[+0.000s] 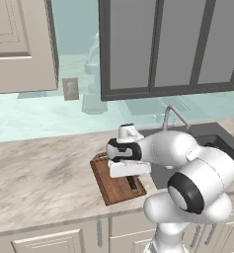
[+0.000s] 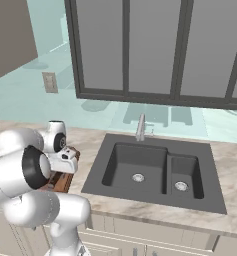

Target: Pick up the knife from the drawer and place it on the cutting board. Then place the meat from the plate to the cutting board.

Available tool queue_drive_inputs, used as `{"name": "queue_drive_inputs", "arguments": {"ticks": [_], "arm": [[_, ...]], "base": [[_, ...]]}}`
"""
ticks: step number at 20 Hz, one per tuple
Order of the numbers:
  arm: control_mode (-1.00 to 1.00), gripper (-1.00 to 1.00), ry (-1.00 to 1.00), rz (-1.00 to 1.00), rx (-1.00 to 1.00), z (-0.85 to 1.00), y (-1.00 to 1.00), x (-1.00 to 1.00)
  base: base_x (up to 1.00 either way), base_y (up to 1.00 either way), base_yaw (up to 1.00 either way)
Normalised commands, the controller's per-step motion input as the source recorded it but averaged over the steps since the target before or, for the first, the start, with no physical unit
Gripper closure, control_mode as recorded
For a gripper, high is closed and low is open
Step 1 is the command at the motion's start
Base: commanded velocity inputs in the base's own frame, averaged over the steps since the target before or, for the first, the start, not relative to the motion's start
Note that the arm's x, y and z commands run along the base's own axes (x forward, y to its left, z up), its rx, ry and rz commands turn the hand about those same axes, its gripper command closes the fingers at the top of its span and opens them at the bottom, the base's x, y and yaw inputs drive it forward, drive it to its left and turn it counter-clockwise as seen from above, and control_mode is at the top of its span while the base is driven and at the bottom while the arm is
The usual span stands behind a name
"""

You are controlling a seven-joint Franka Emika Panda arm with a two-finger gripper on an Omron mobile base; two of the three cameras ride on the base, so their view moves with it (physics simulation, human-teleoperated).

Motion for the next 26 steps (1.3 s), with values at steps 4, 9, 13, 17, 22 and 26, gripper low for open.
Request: {"name": "queue_drive_inputs", "arguments": {"ticks": [4,9,13,17,22,26], "arm": [[-1.00,1.00,-0.02,0.00,0.00,-0.30,0.17,0.11],[-1.00,1.00,-0.12,0.01,0.00,-0.30,0.07,0.11],[-1.00,1.00,-0.06,0.01,0.00,-0.29,0.00,0.12],[-1.00,1.00,-0.09,0.01,0.00,-0.18,0.00,0.11],[-1.00,-1.00,-0.03,0.00,0.00,-0.13,0.00,0.03],[-1.00,-1.00,0.00,0.00,0.02,0.13,-0.01,-0.02]], "base": [[0.00,0.00,0.00],[0.00,0.00,0.00],[0.00,0.00,0.00],[0.00,0.00,0.00],[0.00,0.00,0.00],[0.00,0.00,0.00]]}}
